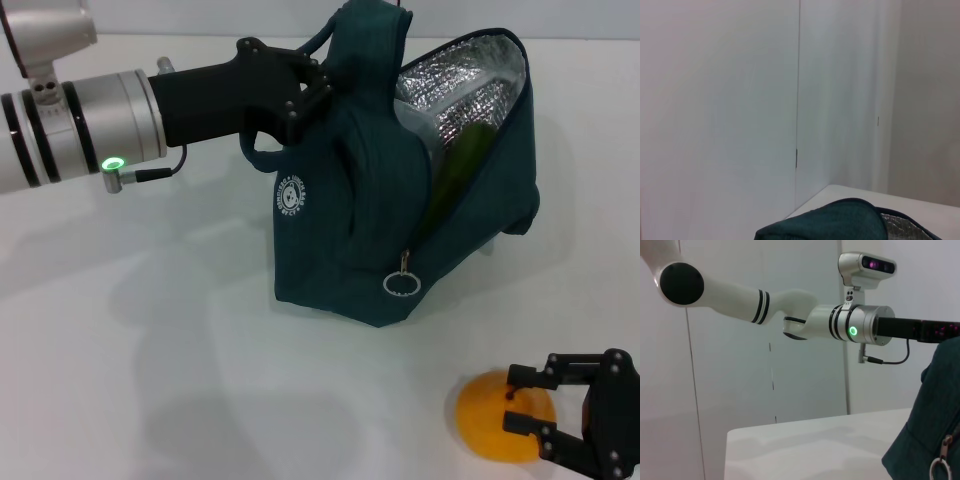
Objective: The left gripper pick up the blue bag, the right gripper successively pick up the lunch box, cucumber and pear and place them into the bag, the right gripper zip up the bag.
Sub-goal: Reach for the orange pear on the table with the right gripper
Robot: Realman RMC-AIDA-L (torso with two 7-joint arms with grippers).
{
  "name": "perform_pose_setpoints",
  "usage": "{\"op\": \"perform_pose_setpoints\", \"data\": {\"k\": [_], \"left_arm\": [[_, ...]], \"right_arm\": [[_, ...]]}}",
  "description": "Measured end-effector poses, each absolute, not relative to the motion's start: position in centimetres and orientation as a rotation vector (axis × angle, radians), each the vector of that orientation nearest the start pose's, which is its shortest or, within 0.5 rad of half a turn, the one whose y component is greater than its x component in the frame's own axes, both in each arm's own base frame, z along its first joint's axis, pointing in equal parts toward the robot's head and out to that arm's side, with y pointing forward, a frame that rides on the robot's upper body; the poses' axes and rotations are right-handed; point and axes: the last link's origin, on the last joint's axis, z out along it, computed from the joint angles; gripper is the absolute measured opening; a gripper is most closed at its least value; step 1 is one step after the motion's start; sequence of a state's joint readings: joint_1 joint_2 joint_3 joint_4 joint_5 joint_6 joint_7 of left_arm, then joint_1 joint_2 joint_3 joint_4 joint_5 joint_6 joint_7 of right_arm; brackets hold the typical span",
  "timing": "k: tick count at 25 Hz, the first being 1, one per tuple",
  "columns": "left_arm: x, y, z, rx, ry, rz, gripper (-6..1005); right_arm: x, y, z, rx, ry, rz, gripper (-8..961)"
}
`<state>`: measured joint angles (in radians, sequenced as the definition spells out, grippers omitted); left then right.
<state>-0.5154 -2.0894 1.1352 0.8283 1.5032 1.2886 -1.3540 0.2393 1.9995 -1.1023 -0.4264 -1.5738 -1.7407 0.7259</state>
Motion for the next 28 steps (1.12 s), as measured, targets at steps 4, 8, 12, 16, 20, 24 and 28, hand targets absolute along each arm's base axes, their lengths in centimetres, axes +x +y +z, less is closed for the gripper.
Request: {"op": "perform_pose_setpoints", "data": {"k": [4, 8, 12, 16, 20, 24, 28], "left_arm": [[-18.31, 36.91, -0.56, -2.596, -0.309, -0.875, 76], [-18.4, 36.87, -0.58, -2.596, -0.314, -0.874, 76], [-18.41, 36.87, -0.59, -2.596, -0.315, -0.874, 77], [-18.38, 36.88, -0.58, -2.596, -0.313, -0.874, 77], [-18.4, 36.9, -0.59, -2.598, -0.307, -0.868, 78], [-18.43, 36.91, -0.6, -2.598, -0.297, -0.863, 78], [-18.47, 36.95, -0.53, -2.594, -0.296, -0.862, 79]], "right_arm": [[30.67, 21.16, -2.03, -2.755, 0.154, 0.947, 360], [30.62, 21.22, -2.04, -2.756, 0.151, 0.948, 357], [30.63, 21.29, -2.06, -2.752, 0.154, 0.946, 355], [30.64, 21.4, -2.07, -2.749, 0.159, 0.946, 314], [30.51, 21.62, -2.04, -2.745, 0.153, 0.95, 273], [30.41, 21.79, -2.01, -2.742, 0.148, 0.953, 237], [30.28, 22.02, -2.02, -2.744, 0.139, 0.951, 206]]}}
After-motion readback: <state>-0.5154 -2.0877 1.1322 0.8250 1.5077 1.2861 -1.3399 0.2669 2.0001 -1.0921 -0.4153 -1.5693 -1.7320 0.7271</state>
